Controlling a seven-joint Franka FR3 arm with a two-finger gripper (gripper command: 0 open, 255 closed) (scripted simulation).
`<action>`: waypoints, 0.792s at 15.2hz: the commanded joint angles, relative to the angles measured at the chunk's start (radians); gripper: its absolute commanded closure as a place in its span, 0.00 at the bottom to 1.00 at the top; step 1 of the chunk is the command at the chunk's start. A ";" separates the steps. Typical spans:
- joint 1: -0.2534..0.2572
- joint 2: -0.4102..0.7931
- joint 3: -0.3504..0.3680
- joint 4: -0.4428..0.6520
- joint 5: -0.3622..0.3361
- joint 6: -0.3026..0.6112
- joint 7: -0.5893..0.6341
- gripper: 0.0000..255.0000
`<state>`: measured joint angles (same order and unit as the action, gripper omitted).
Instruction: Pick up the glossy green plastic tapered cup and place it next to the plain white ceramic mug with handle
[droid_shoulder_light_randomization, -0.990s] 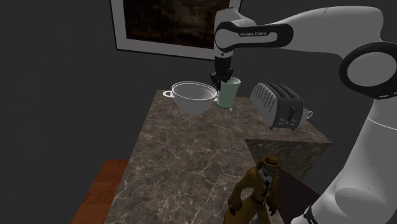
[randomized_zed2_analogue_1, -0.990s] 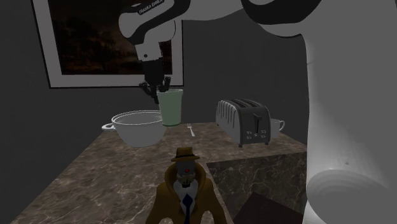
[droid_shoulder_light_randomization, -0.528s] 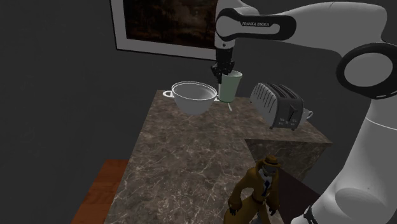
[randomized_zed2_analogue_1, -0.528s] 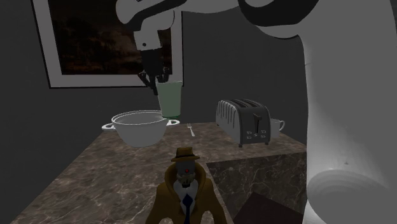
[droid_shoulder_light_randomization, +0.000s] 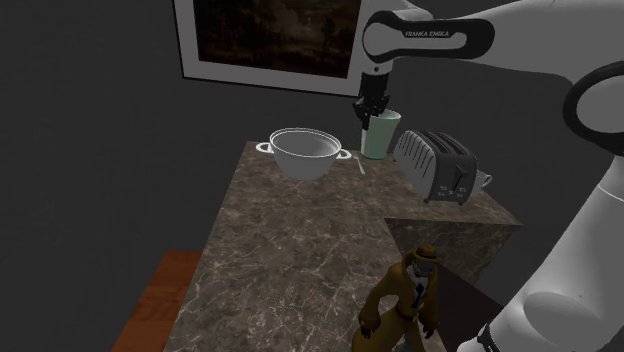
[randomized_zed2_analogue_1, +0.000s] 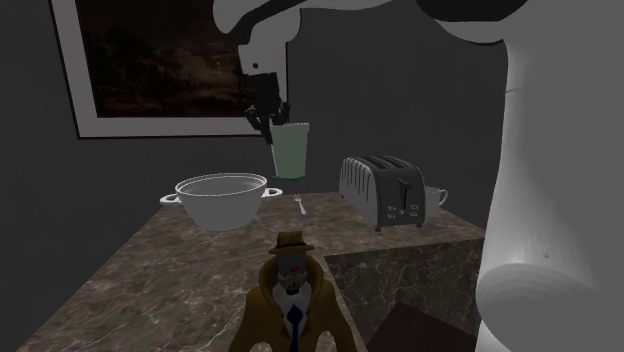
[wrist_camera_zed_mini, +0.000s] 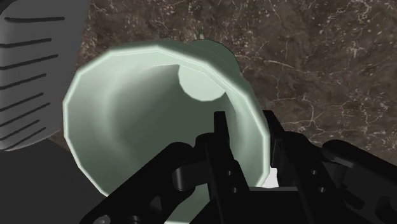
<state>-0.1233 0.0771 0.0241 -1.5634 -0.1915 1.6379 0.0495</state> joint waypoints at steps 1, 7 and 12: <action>-0.026 -0.040 -0.022 -0.050 0.002 0.020 -0.046 1.00; -0.090 -0.147 -0.087 -0.183 0.000 0.069 -0.167 1.00; -0.141 -0.210 -0.149 -0.256 -0.009 0.101 -0.275 1.00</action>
<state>-0.2540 -0.1271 -0.1129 -1.8170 -0.1990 1.7366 -0.2015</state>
